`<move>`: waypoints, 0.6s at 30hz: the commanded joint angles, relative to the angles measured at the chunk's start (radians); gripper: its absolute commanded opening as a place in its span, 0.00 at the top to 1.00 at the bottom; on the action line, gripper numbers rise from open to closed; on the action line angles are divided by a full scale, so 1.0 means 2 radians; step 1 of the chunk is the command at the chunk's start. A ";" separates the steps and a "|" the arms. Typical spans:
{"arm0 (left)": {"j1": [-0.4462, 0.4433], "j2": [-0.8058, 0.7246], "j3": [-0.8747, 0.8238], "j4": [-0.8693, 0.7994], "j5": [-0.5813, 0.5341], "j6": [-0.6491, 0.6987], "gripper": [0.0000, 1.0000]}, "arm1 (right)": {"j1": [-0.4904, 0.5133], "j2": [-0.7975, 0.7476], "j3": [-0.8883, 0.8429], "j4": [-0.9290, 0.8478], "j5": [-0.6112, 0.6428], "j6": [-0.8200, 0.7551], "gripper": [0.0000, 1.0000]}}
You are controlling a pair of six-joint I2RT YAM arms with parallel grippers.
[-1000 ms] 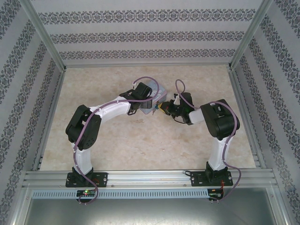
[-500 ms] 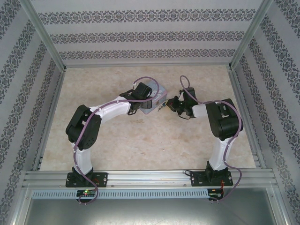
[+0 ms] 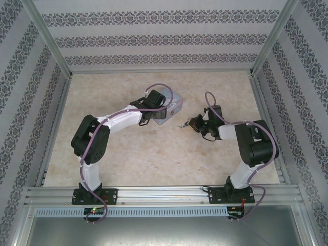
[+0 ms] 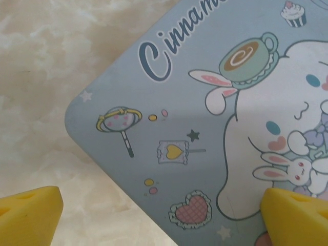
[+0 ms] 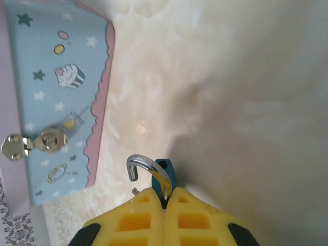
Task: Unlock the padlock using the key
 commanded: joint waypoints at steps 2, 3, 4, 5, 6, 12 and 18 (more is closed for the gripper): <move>-0.001 -0.013 -0.011 -0.080 0.047 0.010 0.00 | -0.012 -0.039 -0.042 -0.030 0.003 -0.006 1.00; 0.000 -0.019 -0.011 -0.080 0.051 0.009 0.00 | -0.014 -0.048 -0.050 -0.034 0.005 -0.005 0.99; 0.000 -0.025 -0.011 -0.078 0.056 0.007 0.00 | -0.017 -0.059 -0.061 -0.037 0.006 -0.005 0.97; 0.000 -0.030 -0.012 -0.076 0.061 0.004 0.00 | -0.020 -0.069 -0.070 -0.043 0.007 -0.004 0.95; 0.000 -0.036 -0.014 -0.073 0.066 0.001 0.00 | -0.022 -0.078 -0.076 -0.050 0.009 -0.005 0.94; 0.000 -0.076 -0.024 -0.060 0.089 -0.014 0.00 | -0.030 -0.143 -0.094 -0.120 0.016 -0.029 0.58; 0.002 -0.136 -0.036 -0.065 0.080 -0.016 0.00 | -0.052 -0.264 -0.079 -0.229 0.016 -0.053 0.24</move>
